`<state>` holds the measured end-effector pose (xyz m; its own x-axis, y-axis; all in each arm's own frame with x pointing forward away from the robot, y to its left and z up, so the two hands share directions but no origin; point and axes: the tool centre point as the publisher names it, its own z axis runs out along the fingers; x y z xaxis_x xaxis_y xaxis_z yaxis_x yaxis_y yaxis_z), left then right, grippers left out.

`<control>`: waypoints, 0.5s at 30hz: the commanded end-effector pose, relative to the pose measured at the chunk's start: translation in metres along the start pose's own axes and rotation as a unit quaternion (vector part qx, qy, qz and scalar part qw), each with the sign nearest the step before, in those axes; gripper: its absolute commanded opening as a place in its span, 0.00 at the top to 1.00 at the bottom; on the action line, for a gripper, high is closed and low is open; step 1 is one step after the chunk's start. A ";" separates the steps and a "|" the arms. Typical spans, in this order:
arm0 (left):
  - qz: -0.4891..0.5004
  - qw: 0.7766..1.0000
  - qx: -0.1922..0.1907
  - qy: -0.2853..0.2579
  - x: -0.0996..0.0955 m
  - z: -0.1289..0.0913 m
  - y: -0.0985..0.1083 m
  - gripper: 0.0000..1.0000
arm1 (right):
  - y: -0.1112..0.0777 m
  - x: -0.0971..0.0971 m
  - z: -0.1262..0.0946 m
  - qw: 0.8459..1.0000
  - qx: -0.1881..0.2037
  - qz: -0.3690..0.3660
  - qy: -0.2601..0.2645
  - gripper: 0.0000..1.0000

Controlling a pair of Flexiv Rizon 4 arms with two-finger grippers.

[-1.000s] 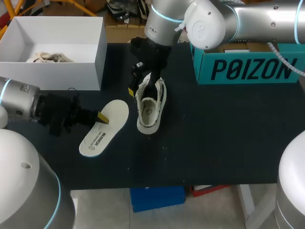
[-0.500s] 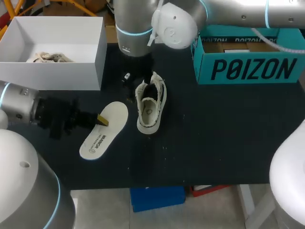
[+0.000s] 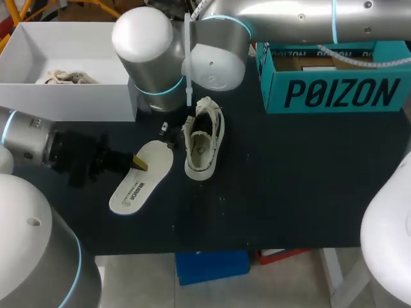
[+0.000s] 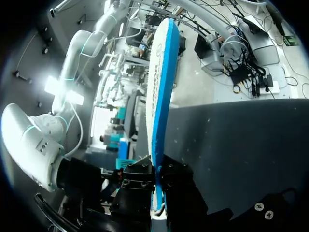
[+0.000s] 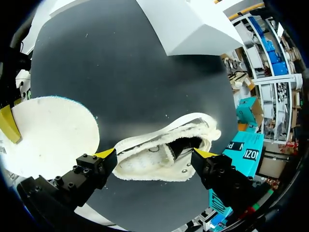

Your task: Take the shoe out of the shoebox, open the shoe tongue, remove and reinsert the insole, then place the shoe into the shoebox

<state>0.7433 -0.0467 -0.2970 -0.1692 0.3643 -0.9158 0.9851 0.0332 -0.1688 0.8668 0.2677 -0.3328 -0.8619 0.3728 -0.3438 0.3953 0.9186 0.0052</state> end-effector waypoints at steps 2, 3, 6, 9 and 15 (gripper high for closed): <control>0.002 1.000 -0.001 0.005 -0.002 0.006 -0.001 1.00 | -0.007 0.003 0.004 1.000 -0.008 -0.002 -0.004 0.00; 0.004 1.000 -0.001 0.006 -0.003 0.007 -0.001 1.00 | -0.008 0.003 0.004 1.000 -0.008 -0.004 -0.006 0.00; 0.008 1.000 -0.001 0.007 -0.004 0.010 -0.001 1.00 | -0.011 0.004 0.006 1.000 -0.001 -0.013 -0.012 0.00; 0.014 1.000 0.000 0.004 -0.006 0.013 -0.002 1.00 | -0.013 0.006 0.010 1.000 0.004 -0.021 -0.017 0.00; 0.006 1.000 0.019 0.002 -0.007 0.014 -0.002 1.00 | -0.021 0.007 0.022 0.999 0.011 -0.027 -0.024 0.00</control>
<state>0.7383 -0.0617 -0.2945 -0.1510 0.3679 -0.9175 0.9873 0.0089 -0.1589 0.8600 0.2485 -0.3499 -0.8680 0.3141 -0.3845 0.3553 0.9339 -0.0390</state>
